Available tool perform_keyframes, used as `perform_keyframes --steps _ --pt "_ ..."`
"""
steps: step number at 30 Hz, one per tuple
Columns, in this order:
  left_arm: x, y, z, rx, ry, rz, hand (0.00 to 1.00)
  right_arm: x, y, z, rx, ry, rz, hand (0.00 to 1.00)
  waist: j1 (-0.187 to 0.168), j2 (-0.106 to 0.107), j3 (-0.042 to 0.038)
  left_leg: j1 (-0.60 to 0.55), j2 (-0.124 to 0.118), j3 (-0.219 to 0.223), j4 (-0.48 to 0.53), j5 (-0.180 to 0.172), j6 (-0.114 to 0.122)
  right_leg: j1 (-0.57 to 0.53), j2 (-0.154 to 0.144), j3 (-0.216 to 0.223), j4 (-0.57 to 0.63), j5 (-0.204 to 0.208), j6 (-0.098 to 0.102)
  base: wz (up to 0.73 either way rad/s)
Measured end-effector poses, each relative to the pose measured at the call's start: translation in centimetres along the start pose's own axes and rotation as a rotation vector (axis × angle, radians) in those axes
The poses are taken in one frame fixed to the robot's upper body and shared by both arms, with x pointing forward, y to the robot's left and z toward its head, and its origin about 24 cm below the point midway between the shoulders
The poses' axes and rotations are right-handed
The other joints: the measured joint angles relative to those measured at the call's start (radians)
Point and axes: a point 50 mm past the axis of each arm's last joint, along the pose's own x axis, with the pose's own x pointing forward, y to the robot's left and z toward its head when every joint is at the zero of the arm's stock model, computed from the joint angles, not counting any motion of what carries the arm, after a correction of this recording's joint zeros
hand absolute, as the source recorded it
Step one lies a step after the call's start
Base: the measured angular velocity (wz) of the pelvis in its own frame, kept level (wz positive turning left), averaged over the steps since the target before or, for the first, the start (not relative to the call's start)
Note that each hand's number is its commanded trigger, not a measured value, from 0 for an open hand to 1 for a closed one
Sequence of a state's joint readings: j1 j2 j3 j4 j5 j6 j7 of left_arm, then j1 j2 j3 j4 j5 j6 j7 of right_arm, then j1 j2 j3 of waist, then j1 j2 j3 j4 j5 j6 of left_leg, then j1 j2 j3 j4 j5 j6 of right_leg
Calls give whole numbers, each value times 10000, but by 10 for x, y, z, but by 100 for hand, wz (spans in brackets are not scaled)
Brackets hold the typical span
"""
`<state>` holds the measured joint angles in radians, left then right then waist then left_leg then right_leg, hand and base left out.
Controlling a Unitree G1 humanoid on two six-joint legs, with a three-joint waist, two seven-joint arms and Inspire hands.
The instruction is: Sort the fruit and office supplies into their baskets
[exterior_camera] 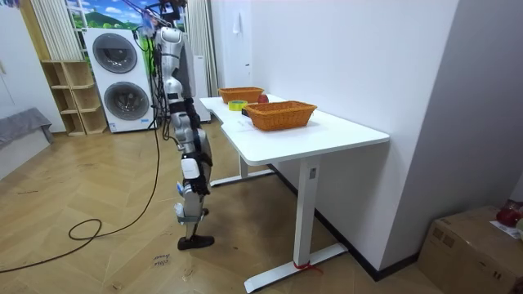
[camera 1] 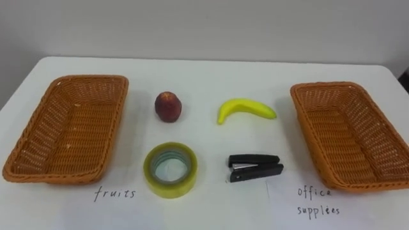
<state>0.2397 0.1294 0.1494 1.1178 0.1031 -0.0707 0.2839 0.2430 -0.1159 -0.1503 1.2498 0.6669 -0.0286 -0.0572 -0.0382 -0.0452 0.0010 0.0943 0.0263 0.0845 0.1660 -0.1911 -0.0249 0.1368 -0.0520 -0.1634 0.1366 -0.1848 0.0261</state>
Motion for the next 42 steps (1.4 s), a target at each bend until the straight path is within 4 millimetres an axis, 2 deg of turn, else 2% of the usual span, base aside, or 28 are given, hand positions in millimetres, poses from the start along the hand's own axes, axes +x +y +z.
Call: perform_keyframes --steps 4,7,11,16,17,19,25,27,34,36,42 --pt "1 8 -3 -86 80 419 0 0 -5 12 1175 -375 -419 0 -142 -61 -27 91 20 179 -19 -14 22 18 6 219 84 -3 4 -14" --pt "1 18 -8 -103 236 767 0 -1 -7 36 2530 -1250 -828 0 -461 -147 0 215 24 297 -24 -38 48 40 3 304 161 -58 20 -11" --pt "1 20 -10 -72 253 974 0 -4 -9 54 3469 -1989 -1488 0 -586 -233 -6 208 24 352 -23 -42 56 -22 2 370 165 -60 23 -4" --pt "-1 21 -16 -26 393 1066 0 -16 -11 88 4381 -3318 -2187 0 -685 -174 -21 173 25 472 -59 -40 59 -163 11 513 278 -60 27 -8" --pt "-2 22 -20 10 494 1116 0 -21 -13 99 4760 -3805 -2392 0 -700 -145 -15 189 23 498 -68 -40 59 -184 8 542 343 -66 35 -4" --pt "-1 23 -16 -26 313 1174 0 -34 -13 122 5478 -4858 -2777 0 -732 -151 -17 159 20 508 -88 -42 61 -232 6 554 340 -71 41 -2" --pt "-1 24 -7 -124 -190 1148 0 -60 -14 157 6457 -6471 -3702 0 -715 -186 -42 0 20 524 -80 -39 65 -443 5 565 346 -68 39 0" --pt "-1 25 -6 -132 -241 1178 0 -75 -14 170 6793 -7260 -4023 0 -708 -172 -49 -106 19 517 -81 -39 65 -495 5 562 338 -68 40 0" --pt "-2 20 -8 243 -230 947 0 -116 -10 203 6927 -9753 -4537 0 -594 -197 -11 -143 16 517 -85 -39 64 -529 6 568 349 -69 40 0" --pt "-2 20 -7 284 -258 918 0 -127 -7 210 6721 -10518 -4613 0 -557 -201 21 -163 16 515 -78 -40 64 -544 5 569 341 -70 42 0" --pt "-1 19 -6 439 -319 820 0 -153 -1 224 6775 -11974 -4479 0 -371 -266 23 -181 15 504 -77 -40 64 -544 5 554 320 -77 50 0"
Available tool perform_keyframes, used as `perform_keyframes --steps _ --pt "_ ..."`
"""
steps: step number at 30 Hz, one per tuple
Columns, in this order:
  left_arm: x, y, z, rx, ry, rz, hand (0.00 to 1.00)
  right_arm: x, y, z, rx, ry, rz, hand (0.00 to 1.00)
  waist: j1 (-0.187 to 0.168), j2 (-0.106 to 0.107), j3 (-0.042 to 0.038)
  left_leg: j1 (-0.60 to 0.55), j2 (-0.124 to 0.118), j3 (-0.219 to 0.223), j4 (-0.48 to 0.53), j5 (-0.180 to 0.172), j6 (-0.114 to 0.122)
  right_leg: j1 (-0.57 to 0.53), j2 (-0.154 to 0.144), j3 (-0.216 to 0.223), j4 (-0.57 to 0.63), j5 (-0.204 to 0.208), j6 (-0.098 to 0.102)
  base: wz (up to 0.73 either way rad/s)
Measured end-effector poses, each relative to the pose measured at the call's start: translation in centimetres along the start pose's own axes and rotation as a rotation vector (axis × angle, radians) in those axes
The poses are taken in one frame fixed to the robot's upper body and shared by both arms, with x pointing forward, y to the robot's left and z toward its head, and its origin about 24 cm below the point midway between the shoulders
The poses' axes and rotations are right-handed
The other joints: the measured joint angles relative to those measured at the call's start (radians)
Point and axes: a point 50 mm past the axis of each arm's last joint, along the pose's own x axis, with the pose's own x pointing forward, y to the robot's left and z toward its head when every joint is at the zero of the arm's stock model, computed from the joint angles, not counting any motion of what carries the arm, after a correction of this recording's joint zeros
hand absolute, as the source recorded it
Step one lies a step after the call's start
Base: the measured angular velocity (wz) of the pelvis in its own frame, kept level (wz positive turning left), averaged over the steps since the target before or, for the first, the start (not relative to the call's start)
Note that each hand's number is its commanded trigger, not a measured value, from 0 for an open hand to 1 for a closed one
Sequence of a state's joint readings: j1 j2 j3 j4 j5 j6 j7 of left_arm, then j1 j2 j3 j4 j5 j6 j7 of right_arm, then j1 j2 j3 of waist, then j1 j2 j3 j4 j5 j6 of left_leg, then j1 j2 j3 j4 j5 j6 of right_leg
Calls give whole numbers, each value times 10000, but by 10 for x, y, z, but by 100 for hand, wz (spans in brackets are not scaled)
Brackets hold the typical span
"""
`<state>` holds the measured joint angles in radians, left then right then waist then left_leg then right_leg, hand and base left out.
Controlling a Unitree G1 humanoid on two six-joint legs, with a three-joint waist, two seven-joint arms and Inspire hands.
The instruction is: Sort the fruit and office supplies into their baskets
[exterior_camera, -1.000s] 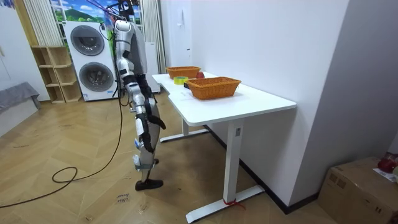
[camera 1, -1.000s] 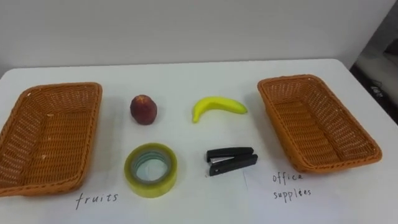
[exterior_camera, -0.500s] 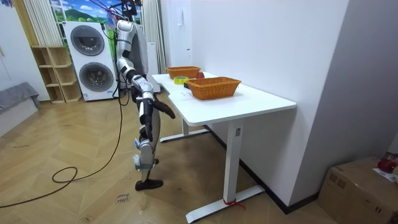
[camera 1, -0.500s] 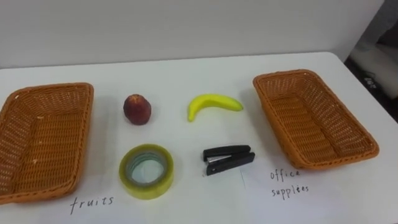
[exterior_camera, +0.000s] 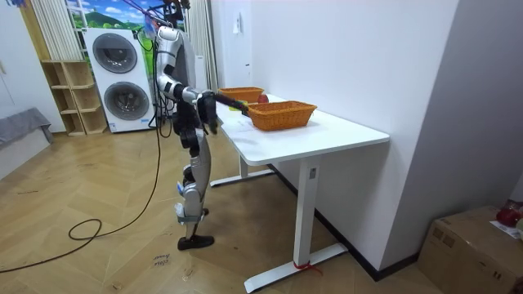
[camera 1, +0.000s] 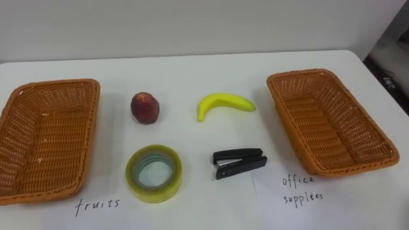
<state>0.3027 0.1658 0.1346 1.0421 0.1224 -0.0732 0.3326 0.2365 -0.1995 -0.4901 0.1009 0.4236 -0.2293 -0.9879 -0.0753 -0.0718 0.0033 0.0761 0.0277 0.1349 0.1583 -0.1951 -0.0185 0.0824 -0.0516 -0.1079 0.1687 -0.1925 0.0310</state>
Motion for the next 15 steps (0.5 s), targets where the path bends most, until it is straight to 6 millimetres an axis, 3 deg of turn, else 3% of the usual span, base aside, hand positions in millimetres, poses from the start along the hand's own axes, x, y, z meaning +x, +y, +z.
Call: perform_keyframes --steps 5,11,15 --pt "1 0 1 33 9 -166 0 -8 14 15 752 -314 354 0 96 -17 -2 53 -1 7 1 1 0 5 1 10 14 1 -1 0" --pt "3 0 1 133 130 -368 0 -9 25 39 360 -2250 1118 0 240 -61 30 40 -3 3 2 1 0 -13 1 -8 1 0 -1 0" --pt "2 0 -2 255 273 -380 0 -11 34 59 1045 -2812 1534 0 257 -122 43 25 -2 -18 1 0 0 -22 0 -53 2 -10 -1 0"
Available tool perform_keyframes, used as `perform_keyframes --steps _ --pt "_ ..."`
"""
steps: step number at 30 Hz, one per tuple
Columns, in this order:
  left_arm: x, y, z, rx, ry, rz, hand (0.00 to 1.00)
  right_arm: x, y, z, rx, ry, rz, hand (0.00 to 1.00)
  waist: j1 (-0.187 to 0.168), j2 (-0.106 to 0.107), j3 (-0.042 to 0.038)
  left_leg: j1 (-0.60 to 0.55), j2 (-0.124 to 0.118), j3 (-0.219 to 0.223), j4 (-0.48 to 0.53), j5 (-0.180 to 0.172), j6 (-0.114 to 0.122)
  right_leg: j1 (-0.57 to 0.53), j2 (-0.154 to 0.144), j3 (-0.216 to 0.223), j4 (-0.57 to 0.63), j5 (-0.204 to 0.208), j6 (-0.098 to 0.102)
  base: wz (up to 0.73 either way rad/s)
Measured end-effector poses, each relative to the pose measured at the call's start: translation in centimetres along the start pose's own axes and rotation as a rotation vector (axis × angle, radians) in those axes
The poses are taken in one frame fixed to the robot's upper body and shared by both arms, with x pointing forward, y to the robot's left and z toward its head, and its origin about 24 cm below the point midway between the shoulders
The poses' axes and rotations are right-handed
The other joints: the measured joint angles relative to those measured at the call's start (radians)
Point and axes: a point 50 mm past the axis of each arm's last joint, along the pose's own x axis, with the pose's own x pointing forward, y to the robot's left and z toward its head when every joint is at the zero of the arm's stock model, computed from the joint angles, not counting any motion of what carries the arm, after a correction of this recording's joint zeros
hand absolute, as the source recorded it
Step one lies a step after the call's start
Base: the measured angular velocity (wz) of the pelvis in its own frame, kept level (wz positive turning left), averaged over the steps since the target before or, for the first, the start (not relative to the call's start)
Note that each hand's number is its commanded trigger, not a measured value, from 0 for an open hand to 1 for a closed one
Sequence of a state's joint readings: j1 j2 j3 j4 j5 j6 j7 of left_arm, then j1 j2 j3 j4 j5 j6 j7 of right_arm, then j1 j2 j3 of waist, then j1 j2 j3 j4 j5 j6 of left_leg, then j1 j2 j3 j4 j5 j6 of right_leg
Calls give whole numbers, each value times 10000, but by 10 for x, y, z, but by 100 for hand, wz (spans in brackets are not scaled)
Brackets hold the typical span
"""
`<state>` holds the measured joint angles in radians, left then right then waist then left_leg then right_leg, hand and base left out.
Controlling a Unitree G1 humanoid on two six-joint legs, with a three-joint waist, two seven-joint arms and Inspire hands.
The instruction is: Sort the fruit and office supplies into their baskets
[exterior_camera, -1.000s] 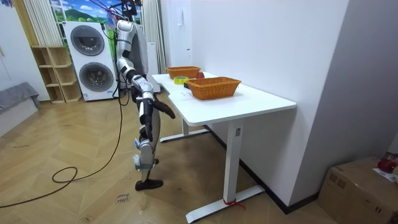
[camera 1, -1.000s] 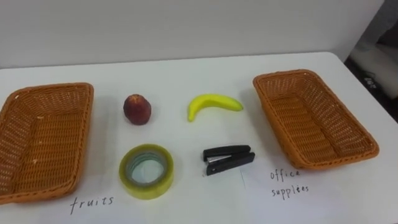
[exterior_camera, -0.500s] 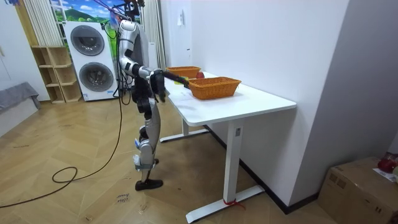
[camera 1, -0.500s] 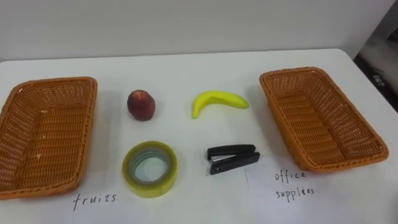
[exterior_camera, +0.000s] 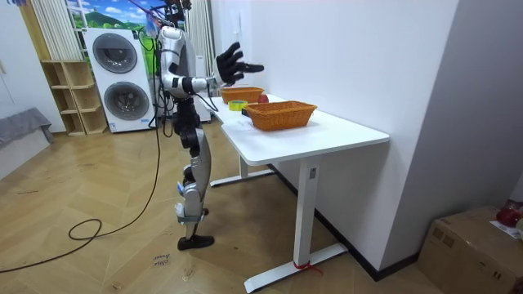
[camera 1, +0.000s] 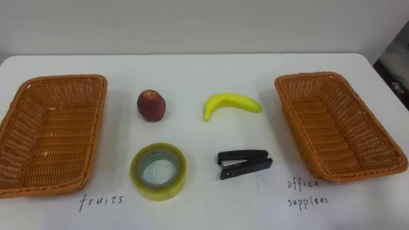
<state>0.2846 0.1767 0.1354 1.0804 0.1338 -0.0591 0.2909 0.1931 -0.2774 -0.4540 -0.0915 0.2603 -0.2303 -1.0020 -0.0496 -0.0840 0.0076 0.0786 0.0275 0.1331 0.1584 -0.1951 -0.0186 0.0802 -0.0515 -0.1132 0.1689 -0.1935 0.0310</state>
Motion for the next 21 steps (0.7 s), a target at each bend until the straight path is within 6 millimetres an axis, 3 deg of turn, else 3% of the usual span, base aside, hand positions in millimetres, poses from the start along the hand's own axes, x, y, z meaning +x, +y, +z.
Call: perform_keyframes --steps 9,15,21 --pt "1 -1 2 748 -97 -388 0 -3 15 28 -281 -2221 1143 0 133 -230 -66 47 3 -36 36 0 0 96 -7 -68 15 2 -3 1" --pt "1 -1 1 1019 35 -374 0 -6 23 40 -402 -3001 1920 0 295 -423 -7 36 18 -69 37 -2 -3 88 -8 -139 63 8 -12 1" --pt "1 -1 0 1176 75 -390 0 -13 39 50 58 -3239 3154 0 289 -428 15 22 29 -152 38 -3 -4 218 -14 -296 76 11 -16 4"
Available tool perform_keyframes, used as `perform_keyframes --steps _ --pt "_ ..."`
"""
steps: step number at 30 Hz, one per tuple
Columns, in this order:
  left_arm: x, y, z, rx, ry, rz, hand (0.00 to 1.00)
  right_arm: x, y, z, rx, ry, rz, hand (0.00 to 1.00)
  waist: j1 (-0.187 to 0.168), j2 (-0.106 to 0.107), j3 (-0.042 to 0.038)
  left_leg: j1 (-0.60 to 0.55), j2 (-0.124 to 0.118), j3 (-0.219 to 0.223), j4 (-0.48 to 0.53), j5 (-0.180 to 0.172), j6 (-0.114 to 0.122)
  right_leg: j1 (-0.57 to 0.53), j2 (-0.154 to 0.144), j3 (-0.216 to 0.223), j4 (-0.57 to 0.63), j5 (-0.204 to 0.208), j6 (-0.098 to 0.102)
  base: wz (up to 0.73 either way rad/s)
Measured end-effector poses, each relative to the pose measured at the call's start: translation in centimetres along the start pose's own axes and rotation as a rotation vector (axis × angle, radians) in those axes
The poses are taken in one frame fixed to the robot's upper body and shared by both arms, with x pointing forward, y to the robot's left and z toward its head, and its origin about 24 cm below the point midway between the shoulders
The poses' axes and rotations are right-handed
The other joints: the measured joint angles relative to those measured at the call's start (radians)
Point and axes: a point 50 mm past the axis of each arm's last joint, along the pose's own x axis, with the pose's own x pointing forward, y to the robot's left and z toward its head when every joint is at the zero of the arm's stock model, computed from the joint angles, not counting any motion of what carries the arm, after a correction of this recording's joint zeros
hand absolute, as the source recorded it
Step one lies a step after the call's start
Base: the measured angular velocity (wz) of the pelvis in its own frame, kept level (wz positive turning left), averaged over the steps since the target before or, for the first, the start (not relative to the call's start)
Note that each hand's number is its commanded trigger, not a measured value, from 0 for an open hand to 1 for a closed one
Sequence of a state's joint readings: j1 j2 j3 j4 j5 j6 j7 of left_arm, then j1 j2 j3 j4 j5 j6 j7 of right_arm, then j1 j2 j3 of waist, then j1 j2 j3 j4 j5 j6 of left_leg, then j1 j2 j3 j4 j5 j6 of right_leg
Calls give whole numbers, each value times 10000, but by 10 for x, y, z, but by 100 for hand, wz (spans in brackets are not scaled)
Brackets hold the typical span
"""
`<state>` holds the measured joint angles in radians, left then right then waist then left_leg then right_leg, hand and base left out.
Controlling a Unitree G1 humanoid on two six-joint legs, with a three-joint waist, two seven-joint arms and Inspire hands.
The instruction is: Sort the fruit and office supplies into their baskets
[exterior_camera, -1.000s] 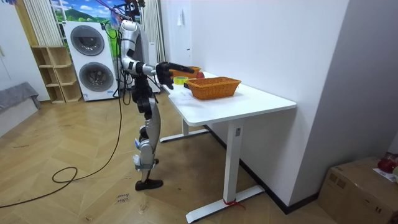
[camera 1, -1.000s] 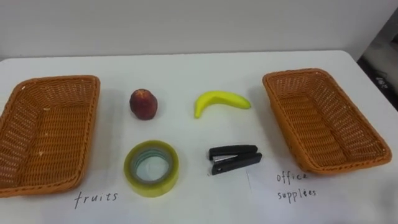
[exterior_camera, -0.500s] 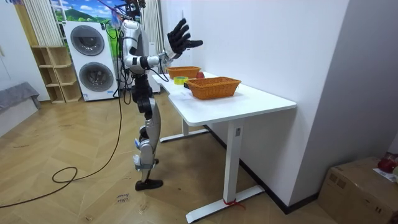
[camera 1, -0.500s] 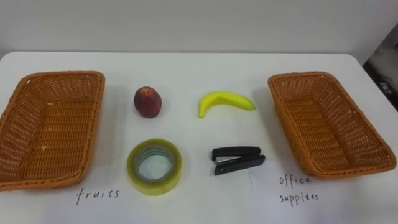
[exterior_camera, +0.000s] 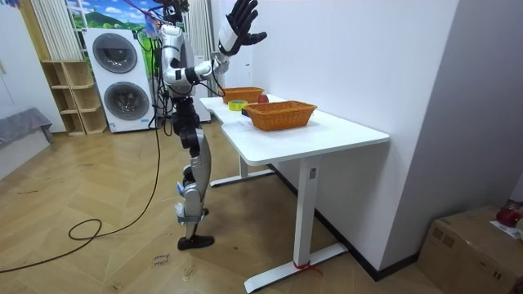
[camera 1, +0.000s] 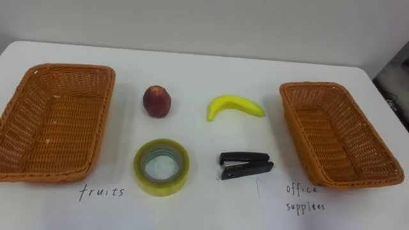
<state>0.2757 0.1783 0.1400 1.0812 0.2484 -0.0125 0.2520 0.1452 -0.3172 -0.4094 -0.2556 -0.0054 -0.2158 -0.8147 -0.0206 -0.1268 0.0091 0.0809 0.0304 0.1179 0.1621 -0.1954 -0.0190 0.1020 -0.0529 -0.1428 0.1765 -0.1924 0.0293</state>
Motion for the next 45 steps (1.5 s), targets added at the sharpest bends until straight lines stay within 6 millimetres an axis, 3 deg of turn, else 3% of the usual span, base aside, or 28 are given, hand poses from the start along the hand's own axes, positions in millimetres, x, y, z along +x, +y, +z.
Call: perform_keyframes --steps 6,16,27,38,45 --pt "2 1 7 94 -227 -9 0 -10 22 1 294 184 1965 0 50 0 0 -15 2 -49 0 0 0 -39 -5 -73 85 3 -2 1" --pt "2 3 10 223 -346 10 0 -7 36 19 489 -722 2801 0 233 117 -34 -13 6 -113 7 1 0 -3 -5 -168 86 3 -2 1" --pt "2 3 14 598 -622 -39 0 -29 64 21 340 -806 5540 0 550 245 -95 -20 12 -157 63 1 0 45 -18 -305 97 8 -7 1" --pt "1 -1 6 683 -346 -268 0 -32 75 24 40 -1300 7033 0 537 267 -56 -25 -5 -364 80 3 -1 144 -35 -554 87 7 -6 5" --pt "2 -4 11 945 -455 -411 0 -39 81 12 -486 -741 8175 0 528 156 11 -14 -15 -388 75 4 0 176 -45 -576 70 7 -6 0"
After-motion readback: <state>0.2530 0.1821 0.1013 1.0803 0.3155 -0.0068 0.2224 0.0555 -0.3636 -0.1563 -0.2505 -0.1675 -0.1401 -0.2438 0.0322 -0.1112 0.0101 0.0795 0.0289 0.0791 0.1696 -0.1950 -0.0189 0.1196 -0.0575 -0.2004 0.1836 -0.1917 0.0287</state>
